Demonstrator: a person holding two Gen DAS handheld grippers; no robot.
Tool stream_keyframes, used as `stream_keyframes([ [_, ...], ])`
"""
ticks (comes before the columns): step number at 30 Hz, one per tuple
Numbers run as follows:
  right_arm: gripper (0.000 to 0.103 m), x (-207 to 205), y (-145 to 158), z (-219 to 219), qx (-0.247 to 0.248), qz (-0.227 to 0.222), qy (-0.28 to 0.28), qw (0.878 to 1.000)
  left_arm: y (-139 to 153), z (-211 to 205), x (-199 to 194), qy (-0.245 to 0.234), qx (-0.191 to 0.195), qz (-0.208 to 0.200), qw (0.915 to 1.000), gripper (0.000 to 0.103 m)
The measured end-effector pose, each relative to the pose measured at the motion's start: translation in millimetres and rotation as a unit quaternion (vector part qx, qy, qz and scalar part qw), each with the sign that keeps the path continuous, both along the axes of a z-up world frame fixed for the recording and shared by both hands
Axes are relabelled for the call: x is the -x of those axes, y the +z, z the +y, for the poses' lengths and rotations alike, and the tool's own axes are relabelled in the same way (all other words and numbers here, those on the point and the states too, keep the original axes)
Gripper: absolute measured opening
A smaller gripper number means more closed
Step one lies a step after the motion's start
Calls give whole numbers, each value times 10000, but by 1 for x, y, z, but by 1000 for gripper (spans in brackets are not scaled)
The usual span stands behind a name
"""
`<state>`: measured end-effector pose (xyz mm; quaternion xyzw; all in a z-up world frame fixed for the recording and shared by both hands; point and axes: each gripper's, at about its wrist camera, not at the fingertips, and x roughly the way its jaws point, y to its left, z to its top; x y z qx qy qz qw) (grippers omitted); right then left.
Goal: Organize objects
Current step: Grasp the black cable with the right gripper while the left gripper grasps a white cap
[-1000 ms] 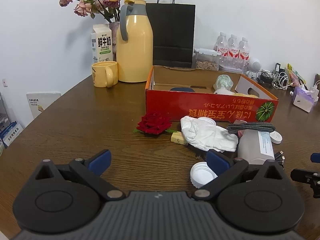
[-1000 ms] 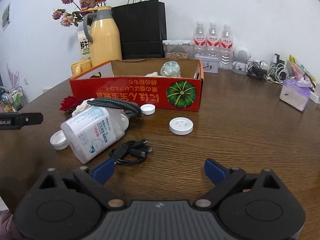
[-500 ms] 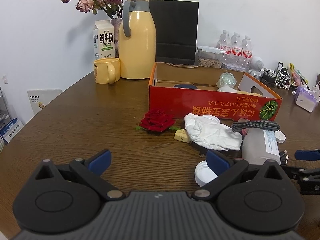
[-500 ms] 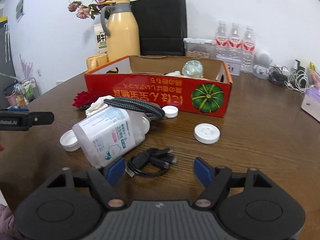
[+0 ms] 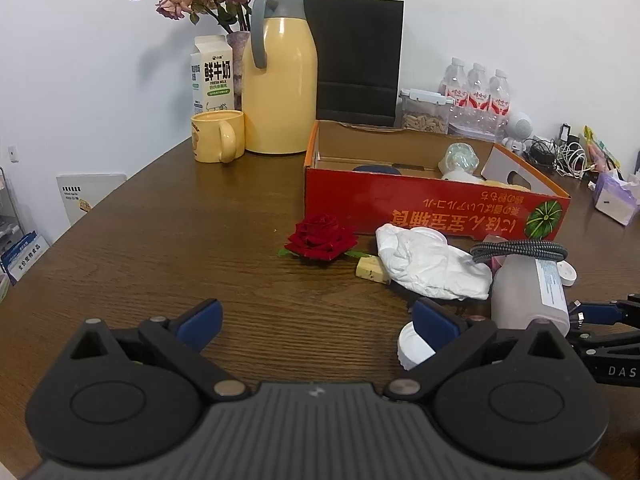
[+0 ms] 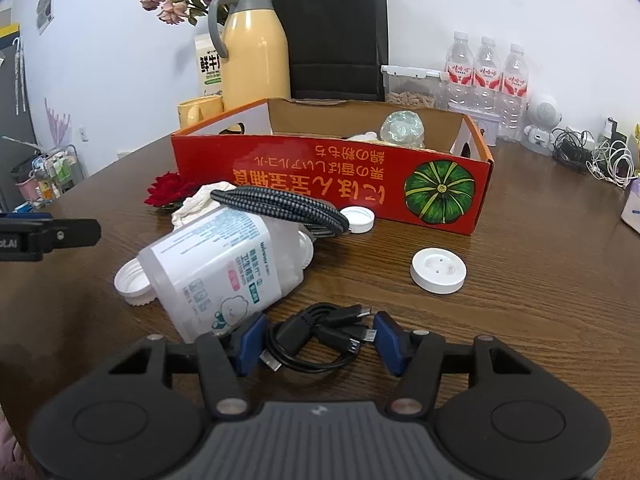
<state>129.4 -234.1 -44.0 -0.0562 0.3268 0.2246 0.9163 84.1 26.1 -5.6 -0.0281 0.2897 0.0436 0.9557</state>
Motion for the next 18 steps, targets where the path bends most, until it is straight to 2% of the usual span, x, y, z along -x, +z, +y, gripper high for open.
stream_keyframes([
  [10, 55, 6, 2, -8, -77, -56, -125, 9999, -9, -4, -7, -122, 26, 263, 9996, 103],
  [18, 55, 9, 5, -23, -128, -131, -331, 9993, -23, -20, -17, -404, -25, 569, 9976, 103],
])
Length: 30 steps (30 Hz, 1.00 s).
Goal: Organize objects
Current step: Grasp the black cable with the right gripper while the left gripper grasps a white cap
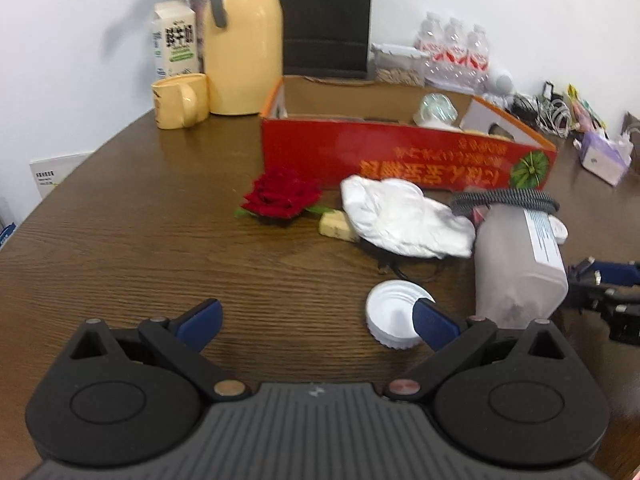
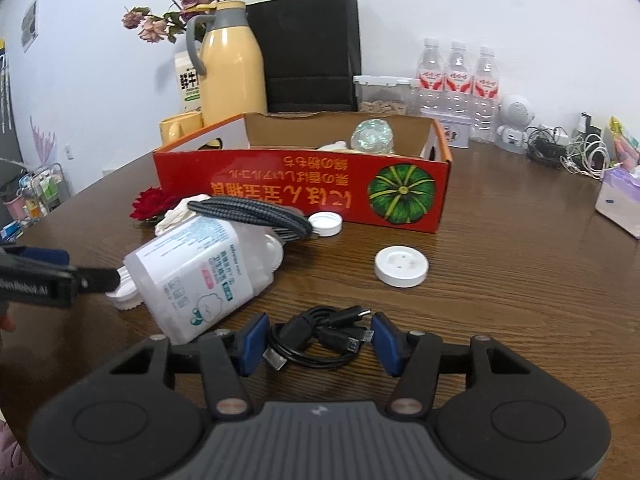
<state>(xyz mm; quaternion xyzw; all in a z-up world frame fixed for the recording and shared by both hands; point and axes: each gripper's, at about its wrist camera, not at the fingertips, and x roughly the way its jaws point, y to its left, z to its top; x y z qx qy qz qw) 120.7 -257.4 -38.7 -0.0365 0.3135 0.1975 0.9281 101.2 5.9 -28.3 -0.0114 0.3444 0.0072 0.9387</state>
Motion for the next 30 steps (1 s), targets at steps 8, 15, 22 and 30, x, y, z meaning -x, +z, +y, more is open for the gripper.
stream_keyframes([
  [8, 55, 3, 1, -7, -37, -25, -93, 9999, -6, -9, -10, -21, -97, 105, 9999, 103],
  [15, 55, 5, 0, -9, -52, -28, -106, 9999, -6, -14, -8, -177, -102, 92, 9997, 88],
  [22, 55, 6, -1, -8, -47, -17, -95, 9999, -2, -18, 1, -440, 37, -81, 9990, 16],
  [30, 55, 8, -1, -7, -52, -34, -73, 10000, 3, -16, 3, -472, 76, -180, 9987, 6],
])
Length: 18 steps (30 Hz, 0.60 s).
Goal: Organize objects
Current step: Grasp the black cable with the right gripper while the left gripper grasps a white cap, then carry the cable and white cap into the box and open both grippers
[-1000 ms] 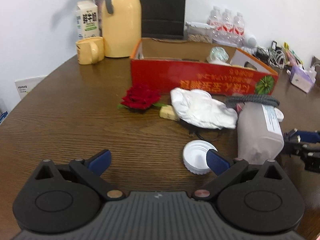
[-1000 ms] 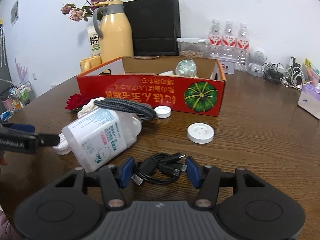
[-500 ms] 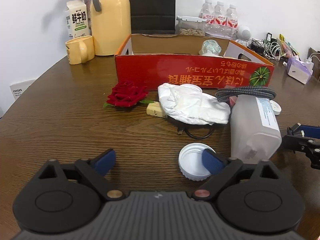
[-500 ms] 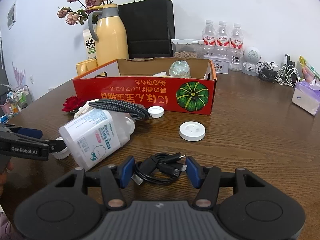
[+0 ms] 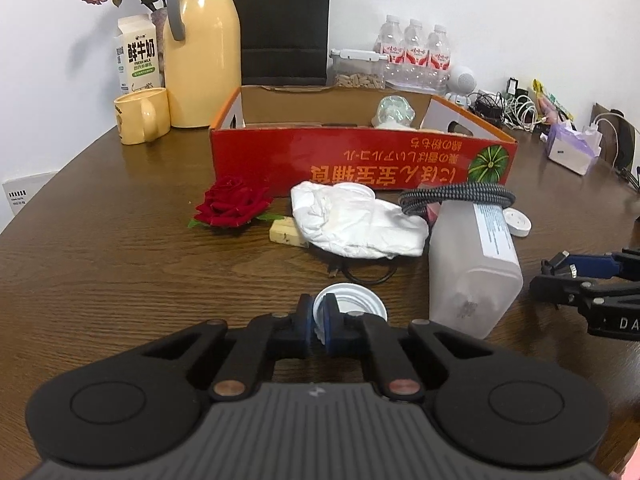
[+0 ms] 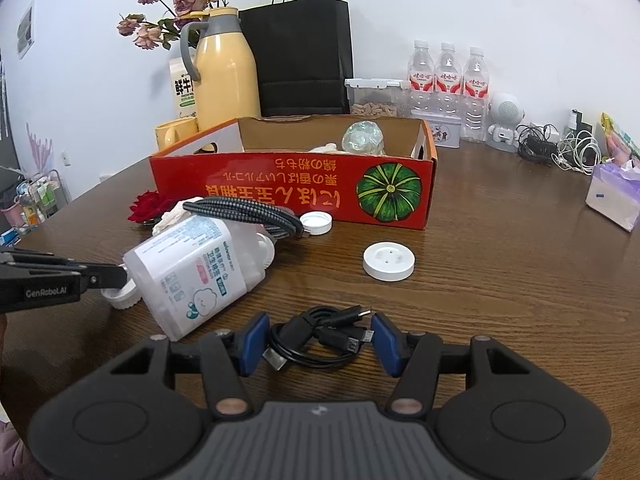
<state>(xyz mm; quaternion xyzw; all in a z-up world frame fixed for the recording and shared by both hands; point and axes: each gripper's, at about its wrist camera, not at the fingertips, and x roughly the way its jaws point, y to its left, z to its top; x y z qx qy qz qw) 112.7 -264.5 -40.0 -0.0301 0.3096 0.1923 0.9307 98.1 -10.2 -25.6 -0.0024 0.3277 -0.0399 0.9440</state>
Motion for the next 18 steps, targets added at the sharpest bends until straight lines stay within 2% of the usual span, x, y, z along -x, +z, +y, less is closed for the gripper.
stream_keyframes([
  [8, 55, -1, 15, 1, -59, -232, -40, 9997, 27, 5, -6, -15, 35, -424, 9991, 6],
  [18, 55, -36, 64, 12, -107, -1032, -28, 9946, 79, -5, -50, 31, 107, -1201, 9927, 6],
])
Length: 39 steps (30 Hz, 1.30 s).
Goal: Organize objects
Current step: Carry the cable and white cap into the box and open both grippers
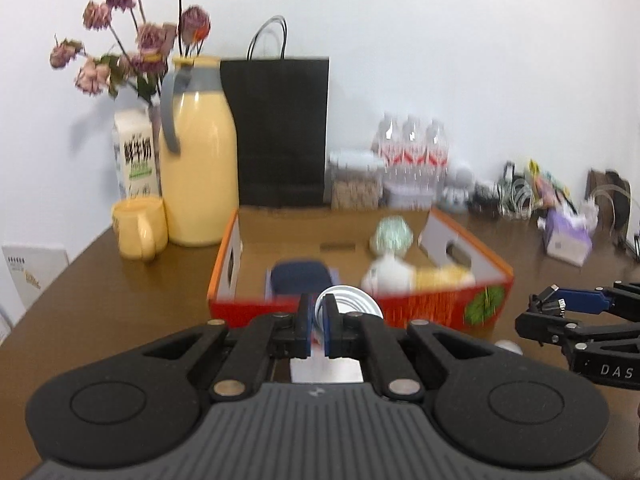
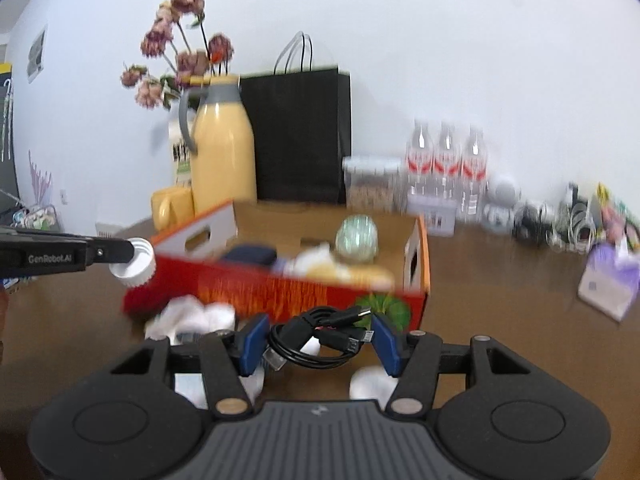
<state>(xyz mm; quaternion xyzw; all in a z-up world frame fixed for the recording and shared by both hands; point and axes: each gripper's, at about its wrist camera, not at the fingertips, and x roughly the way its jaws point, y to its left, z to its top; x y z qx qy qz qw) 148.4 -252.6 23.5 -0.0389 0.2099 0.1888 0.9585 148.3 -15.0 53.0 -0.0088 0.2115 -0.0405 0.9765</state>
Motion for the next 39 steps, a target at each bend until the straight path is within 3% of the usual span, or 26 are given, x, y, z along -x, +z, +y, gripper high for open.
stream_keyframes([
  [6, 55, -48, 27, 16, -34, -365, -15, 9993, 17, -5, -44, 107, 174, -156, 9997, 6],
  [11, 55, -96, 30, 30, -118, -341, -165, 9992, 15, -7, -92, 305, 257, -31, 9992, 6],
  [19, 55, -165, -4, 37, -169, 21, -486, 9987, -17, -3, -151, 586, 225, 308, 9976, 6],
  [25, 55, -176, -25, 32, -170, 334, -494, 9981, -38, -2, -163, 546, 85, 601, 9967, 6],
  [30, 56, -174, -30, 32, -134, 420, -472, 9979, -39, -3, -160, 558, 22, 618, 9965, 7],
  [32, 62, -173, -29, 32, -118, 404, -466, 9980, -38, -4, -158, 600, 10, 585, 9965, 17],
  [33, 68, -173, -28, 32, -124, 389, -458, 9981, -36, -3, -157, 607, 4, 562, 9966, 34],
  [34, 82, -171, -27, 32, -125, 363, -453, 9982, -35, -3, -156, 652, -13, 523, 9965, 60],
  [35, 94, -170, -26, 32, -122, 331, -454, 9983, -34, -4, -154, 721, -48, 444, 9964, 69],
  [39, 103, -166, -22, 30, -110, 267, -493, 9984, -29, -5, -148, 845, -121, 231, 9961, 103],
])
